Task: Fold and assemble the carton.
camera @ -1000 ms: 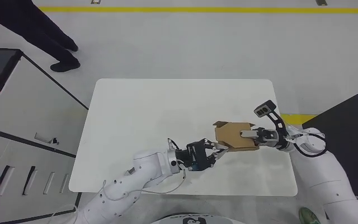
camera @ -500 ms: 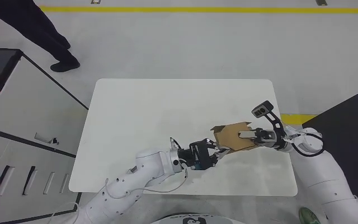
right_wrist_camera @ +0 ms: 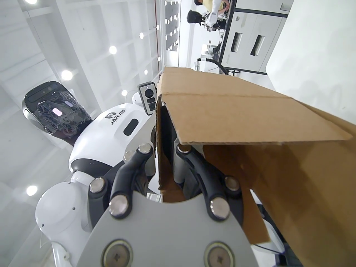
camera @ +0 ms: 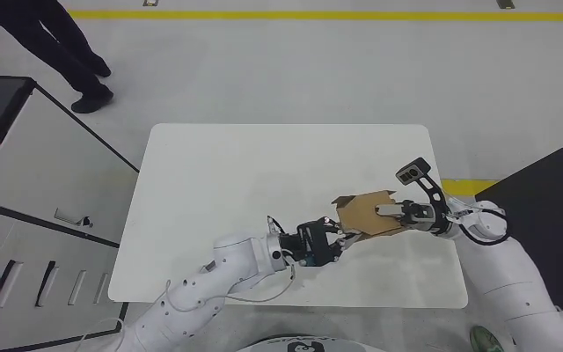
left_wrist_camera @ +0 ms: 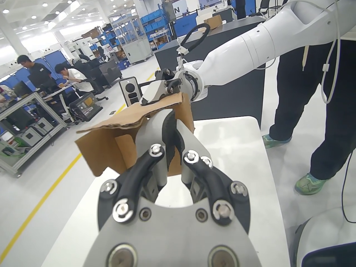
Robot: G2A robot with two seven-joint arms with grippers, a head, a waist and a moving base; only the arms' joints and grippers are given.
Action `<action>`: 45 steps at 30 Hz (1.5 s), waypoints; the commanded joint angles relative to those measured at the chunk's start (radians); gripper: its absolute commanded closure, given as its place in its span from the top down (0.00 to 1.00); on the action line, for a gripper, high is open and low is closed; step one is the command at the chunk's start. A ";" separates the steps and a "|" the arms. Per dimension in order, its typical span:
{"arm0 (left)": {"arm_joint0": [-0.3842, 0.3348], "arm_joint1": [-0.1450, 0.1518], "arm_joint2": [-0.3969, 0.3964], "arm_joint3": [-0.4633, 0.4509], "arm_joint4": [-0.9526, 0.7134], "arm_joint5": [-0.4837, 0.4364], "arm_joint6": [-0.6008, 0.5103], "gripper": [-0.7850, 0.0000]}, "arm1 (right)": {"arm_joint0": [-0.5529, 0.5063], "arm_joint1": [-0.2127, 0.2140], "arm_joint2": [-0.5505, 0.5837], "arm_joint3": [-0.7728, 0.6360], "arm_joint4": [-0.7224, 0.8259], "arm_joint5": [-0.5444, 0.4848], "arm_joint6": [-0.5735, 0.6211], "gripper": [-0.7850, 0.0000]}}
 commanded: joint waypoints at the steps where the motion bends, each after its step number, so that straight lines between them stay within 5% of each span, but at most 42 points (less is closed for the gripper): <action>1: 0.008 0.003 -0.017 -0.009 0.004 0.011 0.003 0.00 | -0.001 0.001 -0.003 0.004 0.018 0.000 0.000 0.00; 12: 0.079 0.028 -0.127 -0.077 0.062 0.089 0.001 0.00 | 0.008 0.023 -0.027 0.035 0.087 0.000 0.000 0.00; 23: 0.104 0.021 -0.117 -0.125 0.186 0.260 -0.066 0.00 | 0.007 0.043 -0.043 0.014 0.095 0.000 0.000 0.00; 45: 0.055 0.004 -0.062 -0.057 0.095 0.145 -0.012 0.00 | 0.028 0.074 -0.137 0.004 0.169 0.000 0.000 0.00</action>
